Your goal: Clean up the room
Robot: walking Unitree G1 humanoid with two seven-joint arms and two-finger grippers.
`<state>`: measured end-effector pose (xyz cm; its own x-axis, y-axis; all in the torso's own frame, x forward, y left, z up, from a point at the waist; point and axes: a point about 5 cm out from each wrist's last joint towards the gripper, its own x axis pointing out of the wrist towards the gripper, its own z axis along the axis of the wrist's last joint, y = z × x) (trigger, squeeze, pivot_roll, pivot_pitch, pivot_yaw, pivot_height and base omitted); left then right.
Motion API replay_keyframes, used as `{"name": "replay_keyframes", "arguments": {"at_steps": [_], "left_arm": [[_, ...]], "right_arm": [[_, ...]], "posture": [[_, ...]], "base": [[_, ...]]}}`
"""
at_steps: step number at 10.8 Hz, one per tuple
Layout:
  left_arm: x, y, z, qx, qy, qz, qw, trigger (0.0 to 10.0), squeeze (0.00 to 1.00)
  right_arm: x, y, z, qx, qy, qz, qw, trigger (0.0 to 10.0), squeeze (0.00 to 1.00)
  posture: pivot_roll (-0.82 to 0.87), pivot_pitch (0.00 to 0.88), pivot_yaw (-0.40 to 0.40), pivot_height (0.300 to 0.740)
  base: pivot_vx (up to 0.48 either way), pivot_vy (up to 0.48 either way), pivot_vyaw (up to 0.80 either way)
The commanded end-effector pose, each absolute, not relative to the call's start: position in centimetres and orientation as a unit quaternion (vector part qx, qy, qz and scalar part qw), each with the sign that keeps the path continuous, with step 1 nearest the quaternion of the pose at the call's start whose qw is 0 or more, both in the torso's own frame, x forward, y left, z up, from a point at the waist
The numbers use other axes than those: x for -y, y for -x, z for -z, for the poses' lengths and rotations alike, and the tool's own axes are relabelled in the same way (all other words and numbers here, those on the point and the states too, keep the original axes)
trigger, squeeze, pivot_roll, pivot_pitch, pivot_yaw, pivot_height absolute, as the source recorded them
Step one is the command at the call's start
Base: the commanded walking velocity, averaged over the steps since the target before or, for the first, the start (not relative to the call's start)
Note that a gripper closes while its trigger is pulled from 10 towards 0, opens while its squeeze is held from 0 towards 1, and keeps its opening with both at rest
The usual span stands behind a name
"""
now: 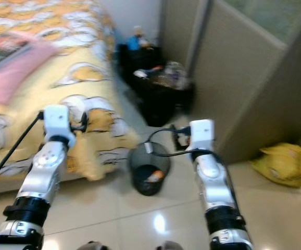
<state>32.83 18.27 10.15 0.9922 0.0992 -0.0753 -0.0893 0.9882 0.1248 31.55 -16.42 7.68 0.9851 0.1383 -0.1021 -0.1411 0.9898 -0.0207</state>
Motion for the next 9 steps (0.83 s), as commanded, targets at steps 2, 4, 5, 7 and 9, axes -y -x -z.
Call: {"name": "replay_keyframes", "arguments": {"at_steps": [2, 4, 5, 7, 9], "left_arm": [[-18.36, -32.84, -9.90, -0.050, -0.057, -0.054, 0.996, 10.0, 0.00], [-18.46, -32.90, -9.92, -0.050, -0.073, -0.060, 0.994, 10.0, 0.00], [-18.18, -32.97, -10.28, -0.034, -0.079, -0.057, 0.995, 10.0, 0.00], [-18.24, -33.01, -10.44, -0.033, -0.068, -0.061, 0.995, 10.0, 0.00], [-18.72, -33.00, -10.37, -0.036, -0.067, -0.075, 0.994, 10.0, 0.00]], "right_arm": [[16.96, -31.73, -7.91, -0.051, 0.017, -0.061, 0.997, 10.0, 0.00], [16.97, -31.72, -7.95, -0.048, 0.017, -0.060, 0.997, 10.0, 0.00], [16.98, -31.73, -7.96, -0.048, 0.017, -0.060, 0.997, 10.0, 0.00], [16.94, -31.77, -7.99, -0.047, 0.018, -0.061, 0.997, 10.0, 0.00], [16.94, -31.76, -7.98, -0.047, 0.017, -0.061, 0.997, 10.0, 0.00]], "posture": [[-0.16, 0.040, 0.000, 0.740], [-0.16, 0.040, 0.000, 0.740], [-0.16, 0.040, -0.001, 0.740], [-0.16, 0.040, -0.002, 0.740], [-0.16, 0.040, -0.002, 0.740]], "base": [[0.000, 0.476, -0.69], [0.000, 0.476, 0.00], [0.000, 0.000, 0.00], [0.225, 0.000, 0.00], [0.461, 0.000, 0.00]]}}
